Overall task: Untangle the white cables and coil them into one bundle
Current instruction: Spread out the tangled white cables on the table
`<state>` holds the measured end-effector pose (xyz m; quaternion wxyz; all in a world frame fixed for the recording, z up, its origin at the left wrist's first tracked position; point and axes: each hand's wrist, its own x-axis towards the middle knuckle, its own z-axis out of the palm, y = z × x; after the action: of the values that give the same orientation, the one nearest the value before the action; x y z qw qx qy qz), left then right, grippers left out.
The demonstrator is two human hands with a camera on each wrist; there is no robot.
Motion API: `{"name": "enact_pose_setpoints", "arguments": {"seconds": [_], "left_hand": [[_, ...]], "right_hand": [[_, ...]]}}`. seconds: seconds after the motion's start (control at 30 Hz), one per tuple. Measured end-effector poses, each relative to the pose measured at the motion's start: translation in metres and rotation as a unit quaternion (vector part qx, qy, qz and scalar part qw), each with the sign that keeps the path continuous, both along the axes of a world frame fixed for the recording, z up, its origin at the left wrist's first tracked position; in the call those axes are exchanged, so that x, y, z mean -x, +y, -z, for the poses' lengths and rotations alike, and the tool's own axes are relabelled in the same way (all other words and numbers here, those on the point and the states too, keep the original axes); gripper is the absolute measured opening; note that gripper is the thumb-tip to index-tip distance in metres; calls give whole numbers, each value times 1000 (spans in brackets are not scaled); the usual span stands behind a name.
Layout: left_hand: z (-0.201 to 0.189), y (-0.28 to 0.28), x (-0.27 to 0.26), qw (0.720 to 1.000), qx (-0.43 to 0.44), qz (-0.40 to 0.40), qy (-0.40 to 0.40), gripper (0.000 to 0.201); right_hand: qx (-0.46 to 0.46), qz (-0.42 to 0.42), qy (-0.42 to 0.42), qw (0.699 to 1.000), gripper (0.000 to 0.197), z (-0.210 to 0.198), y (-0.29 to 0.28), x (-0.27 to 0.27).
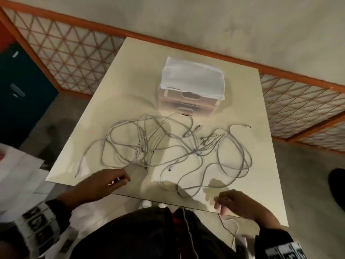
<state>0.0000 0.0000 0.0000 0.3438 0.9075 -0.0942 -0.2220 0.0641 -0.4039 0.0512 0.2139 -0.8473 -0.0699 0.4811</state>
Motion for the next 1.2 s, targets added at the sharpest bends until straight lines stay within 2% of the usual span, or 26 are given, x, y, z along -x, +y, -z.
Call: {"name": "enact_pose_setpoints", "arguments": {"seconds": [0.07,0.17,0.23,0.3,0.37,0.43,0.5,0.63,0.8,0.83,0.9,0.97,1.0,1.03,1.1,1.13,1.2], "left_hand": [[-4,-13,-25,999,-17,41,-12,45],[-6,-38,-59,995,-36,96,-2,28],[-1,-54,-71,991,-47,124,1,21],[8,-67,-78,993,-32,112,-5,19],[17,-79,-80,996,-32,83,3,26],[28,-89,-81,992,-97,82,-11,40],[32,-94,-82,989,-127,63,-29,46],[33,-95,-87,992,-128,23,-11,31],[35,-94,-90,991,-131,10,3,20],[34,-92,-91,993,-119,9,10,22],[31,-88,-91,996,-84,6,31,34],[31,-85,-89,997,-70,8,39,37],[31,-85,-88,996,-74,12,38,32],[32,-85,-88,996,-78,11,38,26],[30,-86,-90,997,-75,-8,25,18],[27,-86,-93,997,-69,-19,12,17],[18,-90,-102,998,-46,-42,-14,20]], "right_hand": [[-34,-12,-64,997,25,6,13,-24],[-94,-52,-134,985,16,16,51,-53],[-114,-94,-157,976,19,26,76,-63],[-129,-139,-191,963,20,37,95,-70],[-116,-183,-221,951,17,47,112,-75],[-76,-227,-229,943,24,56,123,-75],[-63,-261,-232,935,35,63,131,-72],[-66,-294,-280,912,44,80,132,-71],[-85,-368,-430,820,12,89,129,-73],[-92,-376,-462,798,8,92,129,-73],[-105,-383,-497,771,3,92,130,-74],[-129,-362,-500,776,10,87,130,-75],[-148,-341,-482,793,8,81,129,-78],[-180,-301,-464,814,5,74,128,-81],[-237,-186,-394,868,11,53,124,-90],[-262,-130,-368,883,10,40,122,-95],[-306,-43,-344,887,5,13,119,-108]]}}
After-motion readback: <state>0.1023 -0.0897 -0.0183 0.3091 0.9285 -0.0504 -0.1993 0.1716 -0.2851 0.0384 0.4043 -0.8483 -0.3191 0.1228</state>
